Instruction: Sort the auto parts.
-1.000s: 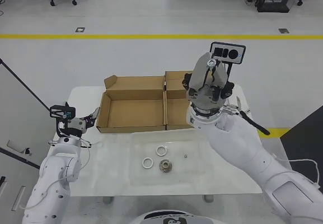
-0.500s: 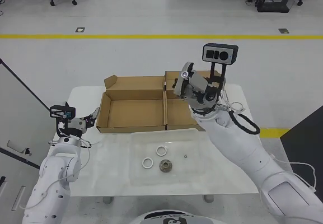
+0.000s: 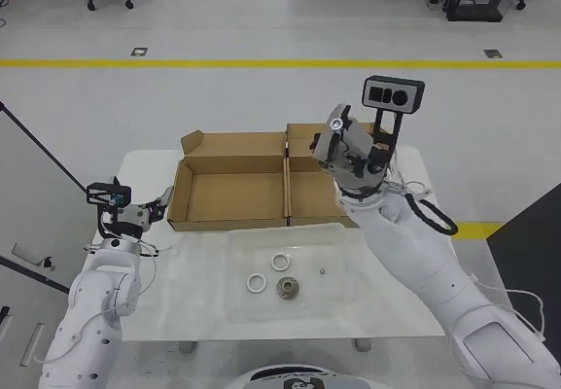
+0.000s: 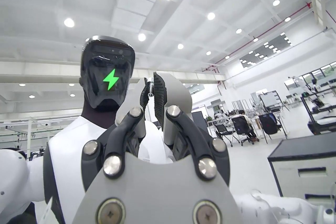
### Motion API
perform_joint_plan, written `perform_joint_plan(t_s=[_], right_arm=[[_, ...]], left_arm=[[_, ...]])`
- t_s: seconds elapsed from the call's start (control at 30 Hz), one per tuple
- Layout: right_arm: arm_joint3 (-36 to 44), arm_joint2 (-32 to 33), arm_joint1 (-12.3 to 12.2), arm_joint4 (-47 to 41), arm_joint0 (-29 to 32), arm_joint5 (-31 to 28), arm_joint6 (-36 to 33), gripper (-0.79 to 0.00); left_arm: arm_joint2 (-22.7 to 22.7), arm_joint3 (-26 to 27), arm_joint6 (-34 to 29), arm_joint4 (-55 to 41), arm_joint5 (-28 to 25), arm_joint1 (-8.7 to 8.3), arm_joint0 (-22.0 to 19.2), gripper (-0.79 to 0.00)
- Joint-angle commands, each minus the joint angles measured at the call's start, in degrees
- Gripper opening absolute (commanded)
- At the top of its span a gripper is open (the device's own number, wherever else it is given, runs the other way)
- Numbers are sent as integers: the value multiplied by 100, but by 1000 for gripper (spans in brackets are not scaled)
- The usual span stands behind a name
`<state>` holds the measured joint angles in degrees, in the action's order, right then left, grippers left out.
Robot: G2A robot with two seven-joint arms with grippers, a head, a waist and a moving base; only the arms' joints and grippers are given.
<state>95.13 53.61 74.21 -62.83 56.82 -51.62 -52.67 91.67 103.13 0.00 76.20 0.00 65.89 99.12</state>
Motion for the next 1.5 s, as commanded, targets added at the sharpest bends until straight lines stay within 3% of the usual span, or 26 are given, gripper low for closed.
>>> perform_joint_plan(t_s=[0.0, 0.23, 0.6, 0.77, 1.27, 1.47], right_arm=[[79, 48, 22, -153, 73, -24, 24, -785], [258, 238, 123, -410, 258, 58, -59, -785], [-179, 592, 92, 1281, 245, 486, -466, -785], [-96, 642, 92, 1559, 282, 625, -390, -785], [289, 584, 236, -94, 487, 522, -522, -785], [291, 595, 243, -130, 489, 550, -550, -785]], left_arm=[[0, 0, 0, 0, 0, 0, 0, 0], [0, 0, 0, 0, 0, 0, 0, 0], [0, 0, 0, 0, 0, 0, 0, 0], [0, 0, 0, 0, 0, 0, 0, 0], [0, 0, 0, 0, 0, 0, 0, 0], [0, 0, 0, 0, 0, 0, 0, 0]])
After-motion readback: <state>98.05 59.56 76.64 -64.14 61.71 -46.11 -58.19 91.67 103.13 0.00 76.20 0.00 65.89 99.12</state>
